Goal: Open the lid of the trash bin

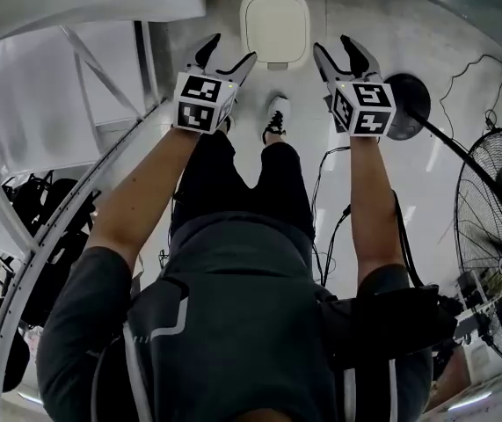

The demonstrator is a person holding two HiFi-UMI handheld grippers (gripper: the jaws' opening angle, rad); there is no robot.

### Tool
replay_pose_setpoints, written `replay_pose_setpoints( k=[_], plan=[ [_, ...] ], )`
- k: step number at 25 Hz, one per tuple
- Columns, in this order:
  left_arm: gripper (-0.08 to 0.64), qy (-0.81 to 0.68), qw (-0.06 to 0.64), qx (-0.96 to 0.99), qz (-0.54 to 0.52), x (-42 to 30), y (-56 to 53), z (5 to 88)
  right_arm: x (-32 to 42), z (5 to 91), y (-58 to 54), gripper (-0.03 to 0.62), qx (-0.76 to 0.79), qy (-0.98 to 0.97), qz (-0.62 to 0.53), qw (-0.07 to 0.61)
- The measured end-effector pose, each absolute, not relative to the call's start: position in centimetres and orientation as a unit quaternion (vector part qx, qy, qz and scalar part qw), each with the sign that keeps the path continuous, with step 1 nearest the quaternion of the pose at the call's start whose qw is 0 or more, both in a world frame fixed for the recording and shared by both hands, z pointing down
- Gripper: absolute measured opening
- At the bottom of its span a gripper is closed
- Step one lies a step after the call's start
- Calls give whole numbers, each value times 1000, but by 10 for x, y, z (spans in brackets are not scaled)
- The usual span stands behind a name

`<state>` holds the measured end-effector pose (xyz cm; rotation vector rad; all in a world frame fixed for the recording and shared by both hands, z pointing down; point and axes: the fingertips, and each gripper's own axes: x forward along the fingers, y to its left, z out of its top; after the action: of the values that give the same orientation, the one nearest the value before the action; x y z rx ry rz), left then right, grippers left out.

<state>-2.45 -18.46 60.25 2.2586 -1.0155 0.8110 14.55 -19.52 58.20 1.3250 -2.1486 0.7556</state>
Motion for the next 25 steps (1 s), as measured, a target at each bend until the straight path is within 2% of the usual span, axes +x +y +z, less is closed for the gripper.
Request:
replay_pose_setpoints(
  k=[11, 19, 25],
  plan=[
    [314, -363, 321, 796, 363, -7, -147, 734, 129, 731, -146, 298, 429, -771, 349, 316],
    [307, -374, 415, 749, 356, 8, -113, 819, 116, 815, -114, 304, 403, -739, 402, 359],
    [288, -369, 442, 730, 369, 23, -94, 863, 102, 858, -95, 301, 391, -723, 439, 362]
  ],
)
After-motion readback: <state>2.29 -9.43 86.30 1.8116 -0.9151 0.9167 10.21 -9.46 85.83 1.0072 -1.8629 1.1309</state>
